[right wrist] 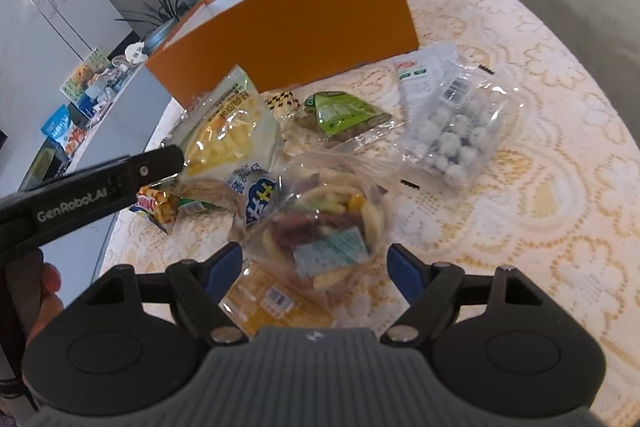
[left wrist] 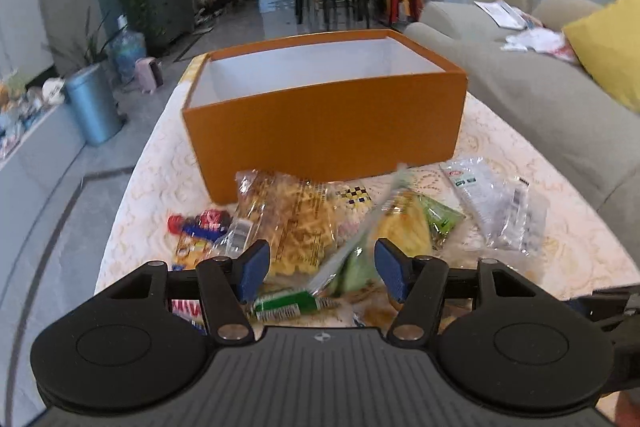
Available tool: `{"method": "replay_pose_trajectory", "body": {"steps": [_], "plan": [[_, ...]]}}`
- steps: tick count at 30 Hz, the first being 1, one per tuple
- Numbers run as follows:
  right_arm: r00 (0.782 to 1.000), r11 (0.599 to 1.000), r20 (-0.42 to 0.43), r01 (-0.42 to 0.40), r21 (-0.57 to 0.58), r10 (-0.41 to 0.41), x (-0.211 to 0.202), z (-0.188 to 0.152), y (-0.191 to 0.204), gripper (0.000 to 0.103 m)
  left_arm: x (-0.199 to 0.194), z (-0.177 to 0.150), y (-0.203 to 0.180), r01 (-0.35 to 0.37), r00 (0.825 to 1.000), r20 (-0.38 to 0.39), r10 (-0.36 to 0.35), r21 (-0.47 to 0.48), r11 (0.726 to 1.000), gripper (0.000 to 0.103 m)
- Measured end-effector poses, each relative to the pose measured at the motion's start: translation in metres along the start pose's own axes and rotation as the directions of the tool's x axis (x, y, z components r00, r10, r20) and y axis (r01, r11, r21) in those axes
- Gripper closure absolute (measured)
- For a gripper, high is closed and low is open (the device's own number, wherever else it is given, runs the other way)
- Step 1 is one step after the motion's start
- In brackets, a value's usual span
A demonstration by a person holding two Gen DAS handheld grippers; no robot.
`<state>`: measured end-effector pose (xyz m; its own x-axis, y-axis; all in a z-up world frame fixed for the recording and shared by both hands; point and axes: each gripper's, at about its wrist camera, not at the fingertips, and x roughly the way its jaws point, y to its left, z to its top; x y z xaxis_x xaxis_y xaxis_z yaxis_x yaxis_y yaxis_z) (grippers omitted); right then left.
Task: Organize snacks
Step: 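Grasp the yellow-green chip bag with the left gripper while the right grasps the dried-fruit bag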
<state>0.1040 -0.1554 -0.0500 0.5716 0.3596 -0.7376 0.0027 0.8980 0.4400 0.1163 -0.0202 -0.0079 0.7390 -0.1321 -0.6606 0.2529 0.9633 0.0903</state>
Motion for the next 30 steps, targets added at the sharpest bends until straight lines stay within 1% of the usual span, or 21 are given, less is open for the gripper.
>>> {"method": "replay_pose_trajectory", "body": {"steps": [2,4,6,8,10,12,13,15,17,18,19,21,22,27,29,30], "plan": [[1.0,1.0,-0.005,-0.008,-0.003,0.008,0.003,0.003,0.001,0.024,0.005,0.0,-0.001,-0.001,1.0,0.016,0.0,0.028,1.0,0.031],[1.0,1.0,0.003,-0.01,-0.014,0.011,0.004,0.004,0.004,0.024,0.008,0.002,0.0,0.034,0.999,0.019,-0.035,0.04,0.999,0.031],[1.0,1.0,0.012,-0.019,-0.013,0.019,0.003,0.005,0.004,0.023,0.009,0.004,0.003,0.109,0.994,0.011,-0.109,0.044,0.993,0.031],[1.0,1.0,0.012,-0.028,-0.006,0.028,0.003,0.005,0.0,0.023,0.011,0.005,0.005,0.199,0.98,-0.012,-0.199,0.061,0.978,0.031],[0.999,0.999,0.012,-0.035,-0.01,0.036,0.003,0.004,-0.001,0.023,0.014,0.003,0.005,0.24,0.971,-0.018,-0.24,0.092,0.966,0.028],[0.999,0.999,0.017,-0.04,-0.011,0.04,0.003,0.003,-0.001,0.023,0.019,0.003,0.006,0.216,0.976,-0.025,-0.215,0.095,0.972,0.028],[0.999,0.999,0.021,-0.041,-0.015,0.041,0.003,0.002,-0.002,0.023,0.019,0.003,0.008,0.205,0.979,-0.016,-0.204,0.083,0.975,0.028],[0.999,0.999,0.023,-0.042,-0.028,0.043,0.002,0.001,-0.001,0.023,0.018,0.004,0.014,0.212,0.977,0.0,-0.212,0.053,0.976,0.028],[0.999,0.999,0.025,-0.044,-0.032,0.045,0.001,-0.001,-0.001,0.023,0.021,0.003,0.015,0.233,0.972,-0.023,-0.232,0.042,0.972,0.025],[0.999,0.998,0.025,-0.046,-0.03,0.046,0.002,-0.002,-0.001,0.023,0.024,0.002,0.014,0.254,0.967,-0.043,-0.252,0.045,0.966,0.025],[0.999,0.998,0.025,-0.047,-0.028,0.048,0.002,-0.002,-0.001,0.023,0.028,0.0,0.012,0.27,0.962,-0.063,-0.267,0.056,0.961,0.021],[0.998,0.998,0.027,-0.049,-0.028,0.049,0.002,-0.003,-0.001,0.022,0.029,-0.003,0.012,0.292,0.955,-0.068,-0.289,0.035,0.956,0.021],[0.998,0.998,0.028,-0.049,-0.029,0.05,0.002,-0.003,-0.001,0.022,0.029,-0.005,0.012,0.288,0.956,-0.067,-0.286,0.023,0.957,0.021],[0.998,0.998,0.031,-0.05,-0.046,0.051,0.003,-0.005,0.0,0.022,0.032,-0.011,0.006,0.244,0.968,-0.061,-0.242,0.028,0.969,0.021],[0.998,0.997,0.035,-0.051,-0.049,0.053,0.003,-0.006,0.0,0.022,0.031,-0.015,0.009,0.244,0.969,-0.037,-0.244,0.004,0.97,0.02],[0.998,0.997,0.036,-0.051,-0.053,0.053,0.004,-0.006,0.001,0.022,0.032,-0.016,0.011,0.244,0.969,-0.039,-0.244,-0.011,0.97,0.019]]}}
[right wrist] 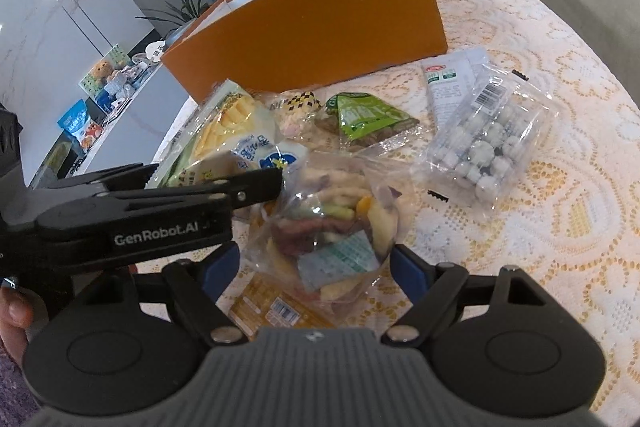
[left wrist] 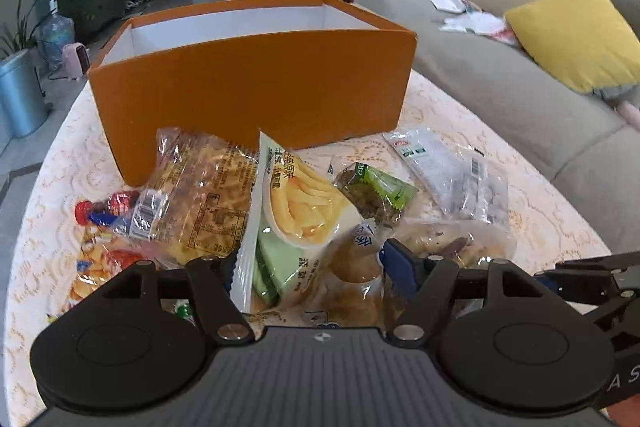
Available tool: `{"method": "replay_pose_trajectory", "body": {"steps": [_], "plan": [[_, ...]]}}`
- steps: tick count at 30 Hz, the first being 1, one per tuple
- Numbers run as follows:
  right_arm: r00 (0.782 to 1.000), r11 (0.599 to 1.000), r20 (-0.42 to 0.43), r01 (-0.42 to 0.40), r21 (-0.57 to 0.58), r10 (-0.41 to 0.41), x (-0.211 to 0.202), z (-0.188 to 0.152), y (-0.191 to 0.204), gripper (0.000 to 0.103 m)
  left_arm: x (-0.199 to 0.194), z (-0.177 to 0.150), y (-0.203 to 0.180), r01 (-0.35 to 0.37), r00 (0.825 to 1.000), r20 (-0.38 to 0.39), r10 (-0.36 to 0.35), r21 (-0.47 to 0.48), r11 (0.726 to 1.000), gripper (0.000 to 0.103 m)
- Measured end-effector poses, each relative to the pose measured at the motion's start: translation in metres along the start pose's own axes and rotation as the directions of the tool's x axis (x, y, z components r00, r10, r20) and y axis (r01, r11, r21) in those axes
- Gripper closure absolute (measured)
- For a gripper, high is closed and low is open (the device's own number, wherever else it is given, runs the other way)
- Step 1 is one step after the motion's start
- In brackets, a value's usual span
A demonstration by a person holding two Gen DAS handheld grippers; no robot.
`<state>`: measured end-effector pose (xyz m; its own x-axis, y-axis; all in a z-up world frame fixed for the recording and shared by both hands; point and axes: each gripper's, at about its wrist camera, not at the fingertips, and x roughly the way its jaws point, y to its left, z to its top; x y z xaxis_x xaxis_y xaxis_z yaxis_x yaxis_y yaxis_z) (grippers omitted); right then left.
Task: Organize snacks
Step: 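Grasp the yellow-green chip bag with the left gripper while the right grasps the dried-fruit bag, then carry both bags over the orange box and open both grippers to drop them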
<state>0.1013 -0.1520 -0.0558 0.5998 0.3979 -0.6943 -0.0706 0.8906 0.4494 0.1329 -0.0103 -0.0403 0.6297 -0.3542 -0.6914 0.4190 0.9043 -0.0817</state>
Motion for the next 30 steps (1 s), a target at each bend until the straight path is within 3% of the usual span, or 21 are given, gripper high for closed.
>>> {"method": "replay_pose_trajectory", "body": {"steps": [4,10,13,23,25,28,30], "plan": [[1.0,1.0,0.013,-0.001,-0.009,0.001,0.0,-0.003,0.001,0.022,0.004,-0.001,0.004,0.001,0.999,-0.037,-0.001,0.006,1.0,0.013],[0.999,0.999,0.043,0.009,-0.05,-0.007,0.001,-0.011,0.007,0.023,0.005,-0.006,-0.007,-0.129,0.99,-0.047,0.131,0.054,0.99,0.007],[0.998,0.998,0.058,0.015,-0.066,-0.011,0.001,-0.013,0.008,0.024,0.005,-0.01,-0.01,-0.148,0.988,-0.029,0.15,0.05,0.988,0.008],[0.996,0.991,0.082,0.032,-0.128,-0.022,-0.005,-0.019,0.019,0.032,-0.008,-0.018,-0.014,-0.091,0.993,0.075,0.088,0.036,0.995,0.04],[0.996,0.99,0.09,0.034,-0.134,-0.022,-0.007,-0.019,0.021,0.038,-0.011,-0.018,-0.014,-0.081,0.993,0.084,0.078,0.037,0.996,0.045],[0.994,0.988,0.102,0.05,-0.149,-0.035,-0.011,-0.02,0.022,0.048,-0.017,-0.017,-0.017,-0.088,0.992,0.101,0.082,0.056,0.995,0.062],[0.995,0.99,0.099,0.043,-0.136,-0.029,-0.013,-0.019,0.02,0.052,-0.022,-0.017,-0.019,-0.091,0.99,0.112,0.083,0.066,0.994,0.062]]}}
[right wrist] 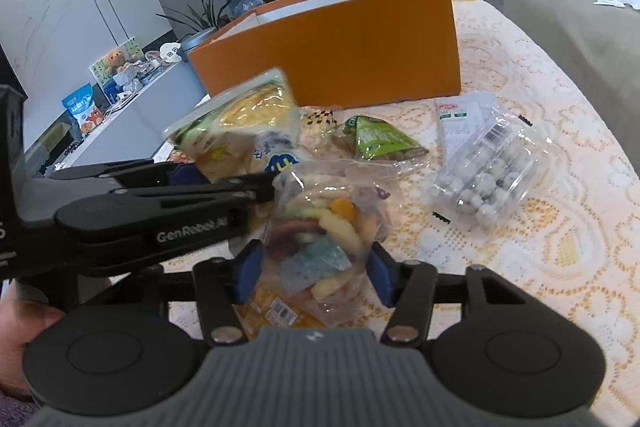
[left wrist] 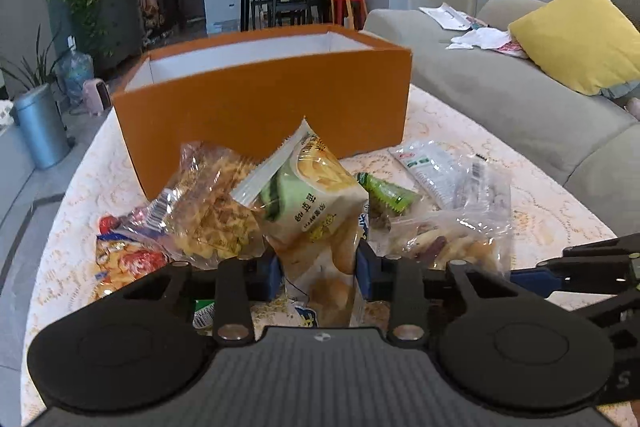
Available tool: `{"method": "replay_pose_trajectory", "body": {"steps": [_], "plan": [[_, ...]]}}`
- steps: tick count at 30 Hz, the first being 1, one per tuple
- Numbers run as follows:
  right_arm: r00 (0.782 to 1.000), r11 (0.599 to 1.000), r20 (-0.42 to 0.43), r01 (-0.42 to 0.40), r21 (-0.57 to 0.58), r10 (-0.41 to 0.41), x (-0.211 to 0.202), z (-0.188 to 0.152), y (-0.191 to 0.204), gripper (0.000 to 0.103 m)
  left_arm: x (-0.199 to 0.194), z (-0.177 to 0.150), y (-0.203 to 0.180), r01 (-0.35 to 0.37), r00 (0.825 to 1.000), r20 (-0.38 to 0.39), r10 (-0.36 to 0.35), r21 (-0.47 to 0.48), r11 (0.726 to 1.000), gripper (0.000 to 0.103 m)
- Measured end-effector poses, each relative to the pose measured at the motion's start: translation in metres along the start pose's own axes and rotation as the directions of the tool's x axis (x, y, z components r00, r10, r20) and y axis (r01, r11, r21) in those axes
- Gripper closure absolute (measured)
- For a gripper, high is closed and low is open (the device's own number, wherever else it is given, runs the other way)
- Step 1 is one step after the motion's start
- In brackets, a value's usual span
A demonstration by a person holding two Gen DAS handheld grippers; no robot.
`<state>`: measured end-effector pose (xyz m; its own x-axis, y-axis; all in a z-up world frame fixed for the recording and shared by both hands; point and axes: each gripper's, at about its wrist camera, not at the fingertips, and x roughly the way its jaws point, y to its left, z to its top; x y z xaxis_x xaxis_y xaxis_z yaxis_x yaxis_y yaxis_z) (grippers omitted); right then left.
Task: Organize snacks
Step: 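Carry both bags over the orange box and open both grippers to drop them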
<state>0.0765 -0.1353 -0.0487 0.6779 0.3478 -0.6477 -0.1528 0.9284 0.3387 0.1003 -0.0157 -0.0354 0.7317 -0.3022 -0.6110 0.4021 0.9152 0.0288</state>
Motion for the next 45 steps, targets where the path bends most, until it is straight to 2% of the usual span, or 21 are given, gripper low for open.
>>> {"method": "replay_pose_trajectory", "body": {"steps": [5,13,20,26,28,34,38,45], "plan": [[0.999,0.999,0.005,-0.033,0.019,0.033,-0.008,0.004,-0.003,0.055,-0.015,0.007,-0.002,0.002,1.0,0.013,-0.002,0.007,1.0,0.063],[0.998,0.999,0.07,-0.009,-0.043,0.012,-0.033,0.022,0.004,0.056,-0.036,0.032,0.016,0.029,1.0,0.007,-0.029,-0.026,0.999,0.063],[0.989,0.996,0.148,0.023,-0.088,-0.01,-0.052,0.085,0.004,0.056,-0.045,0.072,0.039,0.056,0.998,0.012,-0.056,-0.053,0.997,0.063],[0.98,0.987,0.199,0.05,-0.152,-0.018,-0.049,0.151,0.009,0.056,-0.033,0.114,0.055,0.037,0.999,0.022,-0.036,-0.042,0.998,0.063],[0.975,0.983,0.222,0.071,-0.171,-0.032,-0.043,0.172,0.01,0.056,-0.023,0.129,0.063,0.042,0.999,0.012,-0.042,-0.053,0.998,0.063],[0.955,0.963,0.291,0.129,-0.239,-0.055,-0.013,0.227,0.014,0.056,0.009,0.159,0.077,-0.032,0.999,0.031,0.034,-0.039,0.999,0.063],[0.954,0.955,0.283,0.171,-0.242,-0.099,0.02,0.249,0.013,0.056,0.038,0.17,0.096,-0.048,0.998,0.026,0.05,-0.077,0.996,0.063],[0.963,0.944,0.199,0.227,-0.24,-0.181,0.083,0.266,0.004,0.056,0.086,0.164,0.116,-0.121,0.991,-0.062,0.116,-0.085,0.989,0.063]]}}
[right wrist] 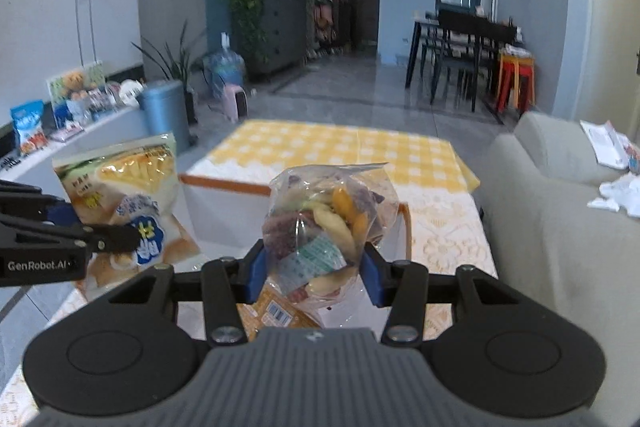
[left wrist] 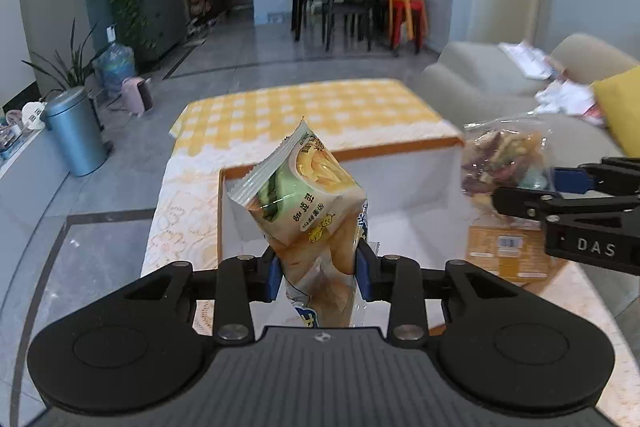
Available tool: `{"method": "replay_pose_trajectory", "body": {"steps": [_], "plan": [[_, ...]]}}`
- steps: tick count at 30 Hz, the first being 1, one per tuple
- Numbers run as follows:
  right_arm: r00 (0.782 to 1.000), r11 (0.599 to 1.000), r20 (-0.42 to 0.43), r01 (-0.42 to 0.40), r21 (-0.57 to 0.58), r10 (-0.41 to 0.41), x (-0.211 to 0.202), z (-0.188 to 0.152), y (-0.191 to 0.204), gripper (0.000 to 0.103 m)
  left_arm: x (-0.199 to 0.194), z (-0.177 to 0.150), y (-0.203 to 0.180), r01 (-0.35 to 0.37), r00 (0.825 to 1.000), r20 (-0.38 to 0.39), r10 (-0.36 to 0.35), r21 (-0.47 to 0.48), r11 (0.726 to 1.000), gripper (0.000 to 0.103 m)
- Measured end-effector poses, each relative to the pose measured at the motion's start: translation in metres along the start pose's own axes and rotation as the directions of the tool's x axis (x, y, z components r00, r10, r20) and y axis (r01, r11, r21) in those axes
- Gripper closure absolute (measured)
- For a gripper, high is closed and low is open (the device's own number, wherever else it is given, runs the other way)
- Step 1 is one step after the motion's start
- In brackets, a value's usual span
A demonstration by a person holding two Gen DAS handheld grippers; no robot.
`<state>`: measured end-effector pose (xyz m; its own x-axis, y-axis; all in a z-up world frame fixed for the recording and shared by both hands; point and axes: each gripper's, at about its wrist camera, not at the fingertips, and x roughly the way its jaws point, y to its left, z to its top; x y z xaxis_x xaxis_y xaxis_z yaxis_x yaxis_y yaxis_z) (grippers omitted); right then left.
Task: Organize snacks
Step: 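Carry both bags over the orange box and open both grippers to drop them, then withdraw both open grippers from the box back toward the snack pile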
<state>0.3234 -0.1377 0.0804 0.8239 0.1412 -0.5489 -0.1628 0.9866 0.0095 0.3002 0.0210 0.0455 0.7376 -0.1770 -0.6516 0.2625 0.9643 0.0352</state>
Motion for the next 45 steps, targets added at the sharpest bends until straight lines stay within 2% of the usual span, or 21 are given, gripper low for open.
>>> {"method": "replay_pose_trajectory", "body": {"steps": [4,8,15,21,30,33,36,39,44,45], "plan": [[0.998,0.997,-0.05,0.044,-0.058,-0.047,0.025,-0.005,0.009,0.056,0.017,-0.003,-0.006,-0.081,0.995,-0.048,0.084,0.056,0.995,0.063],[0.993,0.995,-0.099,0.06,-0.082,-0.068,0.039,-0.01,0.012,0.057,0.029,-0.008,-0.012,-0.09,0.988,-0.117,0.1,0.089,0.992,0.063],[0.975,0.991,-0.207,0.064,-0.114,-0.086,0.051,-0.02,0.015,0.058,0.033,-0.021,-0.02,-0.07,0.977,-0.194,0.091,0.112,0.991,0.063],[0.962,0.994,-0.264,0.044,-0.104,-0.071,0.046,-0.035,0.013,0.06,0.03,-0.024,-0.01,-0.014,0.967,-0.253,0.027,0.055,0.998,0.063],[0.944,0.998,-0.328,0.035,-0.047,-0.049,0.023,-0.049,0.011,0.06,0.006,-0.045,-0.018,0.04,0.961,-0.277,-0.014,0.086,0.995,0.063],[0.938,0.997,-0.342,0.039,-0.065,-0.059,0.015,-0.052,0.017,0.06,-0.003,-0.051,-0.023,0.031,0.962,-0.271,0.002,0.118,0.993,0.063],[0.927,0.996,-0.368,0.045,-0.082,-0.073,0.01,-0.051,0.023,0.06,-0.007,-0.051,-0.022,0.053,0.96,-0.281,-0.019,0.112,0.992,0.063],[0.927,0.993,-0.364,0.053,-0.103,-0.088,0.008,-0.049,0.027,0.06,-0.008,-0.049,-0.019,0.043,0.963,-0.268,-0.008,0.126,0.991,0.059],[0.928,0.995,-0.36,0.072,-0.066,-0.091,0.01,-0.05,0.026,0.06,-0.005,-0.045,-0.006,0.067,0.961,-0.274,-0.049,0.057,0.996,0.041],[0.93,0.995,-0.356,0.077,-0.057,-0.092,0.011,-0.049,0.025,0.059,-0.006,-0.044,-0.004,0.065,0.962,-0.267,-0.049,0.053,0.996,0.041]]}}
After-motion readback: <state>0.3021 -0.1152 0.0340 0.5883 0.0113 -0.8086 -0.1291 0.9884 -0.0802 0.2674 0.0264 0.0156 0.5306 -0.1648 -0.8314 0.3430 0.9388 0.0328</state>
